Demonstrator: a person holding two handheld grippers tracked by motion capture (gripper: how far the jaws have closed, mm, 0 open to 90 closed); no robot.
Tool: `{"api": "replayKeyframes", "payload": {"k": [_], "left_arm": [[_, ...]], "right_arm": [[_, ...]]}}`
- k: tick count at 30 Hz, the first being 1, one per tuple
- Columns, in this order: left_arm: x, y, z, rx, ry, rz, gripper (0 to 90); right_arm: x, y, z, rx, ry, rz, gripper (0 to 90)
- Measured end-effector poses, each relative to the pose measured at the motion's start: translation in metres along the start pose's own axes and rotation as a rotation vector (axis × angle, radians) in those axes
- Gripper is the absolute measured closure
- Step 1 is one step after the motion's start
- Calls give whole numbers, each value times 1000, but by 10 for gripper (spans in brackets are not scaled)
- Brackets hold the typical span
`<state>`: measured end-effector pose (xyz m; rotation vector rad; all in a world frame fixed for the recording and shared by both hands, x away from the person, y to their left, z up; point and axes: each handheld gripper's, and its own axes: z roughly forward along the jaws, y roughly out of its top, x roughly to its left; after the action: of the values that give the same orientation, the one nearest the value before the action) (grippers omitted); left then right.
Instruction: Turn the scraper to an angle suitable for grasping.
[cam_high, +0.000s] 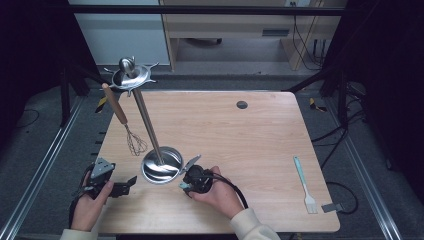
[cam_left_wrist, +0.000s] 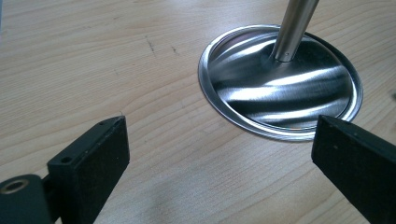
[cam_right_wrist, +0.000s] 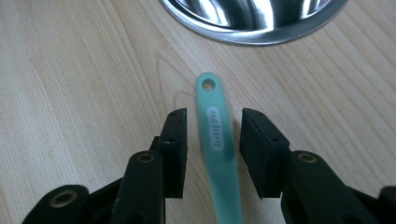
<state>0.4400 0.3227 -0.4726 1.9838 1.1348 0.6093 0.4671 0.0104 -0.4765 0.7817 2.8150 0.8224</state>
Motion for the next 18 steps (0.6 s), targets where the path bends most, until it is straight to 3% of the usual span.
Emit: {"api": "replayKeyframes", "payload": {"k": [18], "left_arm": [[0, 0, 1, 0, 2, 4, 38]], "right_arm": [[-3, -4, 2, 5, 6, 14, 660]]}}
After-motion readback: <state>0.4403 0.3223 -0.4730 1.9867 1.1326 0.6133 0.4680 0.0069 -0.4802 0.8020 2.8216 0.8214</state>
